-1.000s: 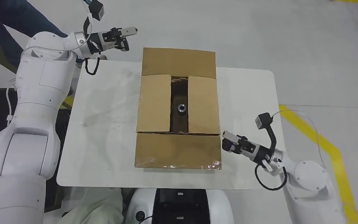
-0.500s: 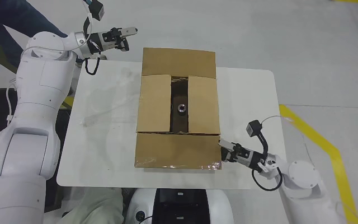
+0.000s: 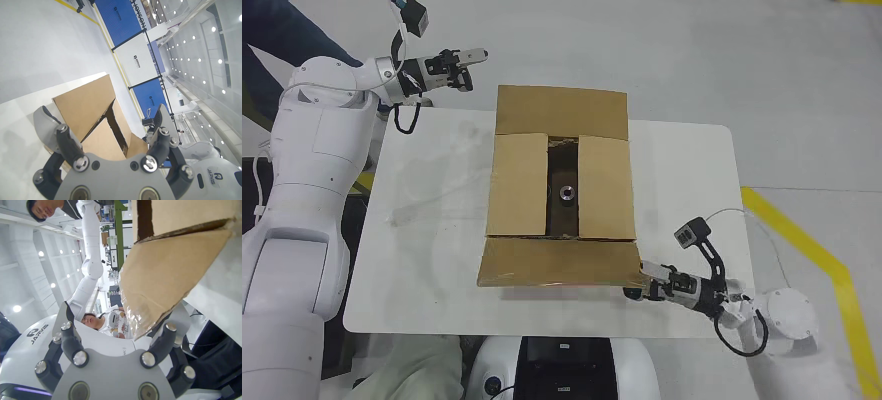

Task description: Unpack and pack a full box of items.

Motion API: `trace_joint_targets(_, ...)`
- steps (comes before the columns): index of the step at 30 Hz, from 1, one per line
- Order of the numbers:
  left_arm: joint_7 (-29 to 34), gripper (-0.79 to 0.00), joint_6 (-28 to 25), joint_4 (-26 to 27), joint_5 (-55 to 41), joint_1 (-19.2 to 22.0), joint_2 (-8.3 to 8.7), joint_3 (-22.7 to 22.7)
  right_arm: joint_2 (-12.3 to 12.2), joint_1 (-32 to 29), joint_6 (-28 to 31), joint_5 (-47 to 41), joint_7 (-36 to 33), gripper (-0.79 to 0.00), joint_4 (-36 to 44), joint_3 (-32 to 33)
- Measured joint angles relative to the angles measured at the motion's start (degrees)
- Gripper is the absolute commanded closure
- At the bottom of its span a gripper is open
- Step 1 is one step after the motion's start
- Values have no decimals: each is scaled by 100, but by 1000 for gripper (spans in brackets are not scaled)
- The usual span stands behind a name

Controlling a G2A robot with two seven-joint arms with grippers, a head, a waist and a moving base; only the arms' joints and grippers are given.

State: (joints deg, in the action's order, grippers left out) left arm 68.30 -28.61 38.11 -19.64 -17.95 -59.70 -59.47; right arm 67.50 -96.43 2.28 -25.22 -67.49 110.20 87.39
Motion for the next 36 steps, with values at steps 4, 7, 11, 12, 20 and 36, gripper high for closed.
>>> trace_joint_targets(4, 0, -785, 0, 0, 0, 0, 0, 0, 2, 219, 153, -278, 131, -785, -82, -53)
trace_joint_targets(7, 0, -785, 0, 0, 0, 0, 0, 0, 8, 418, 230, -211, 384, -785, -91, -169)
trace_joint_targets(11, 0, -785, 0, 0, 0, 0, 0, 0, 25, 709, 225, 69, 804, -785, -173, -448)
trace_joint_targets(12, 0, -785, 0, 0, 0, 0, 0, 0, 29, 770, 222, 134, 894, -785, -197, -508)
trace_joint_targets(20, 0, -785, 0, 0, 0, 0, 0, 0, 42, 1087, 49, 866, 1765, -785, -288, -827)
trace_joint_targets(36, -434, -785, 238, 322, 306, -238, 42, -20, 32, 1308, -410, 853, 2124, -785, -388, -970)
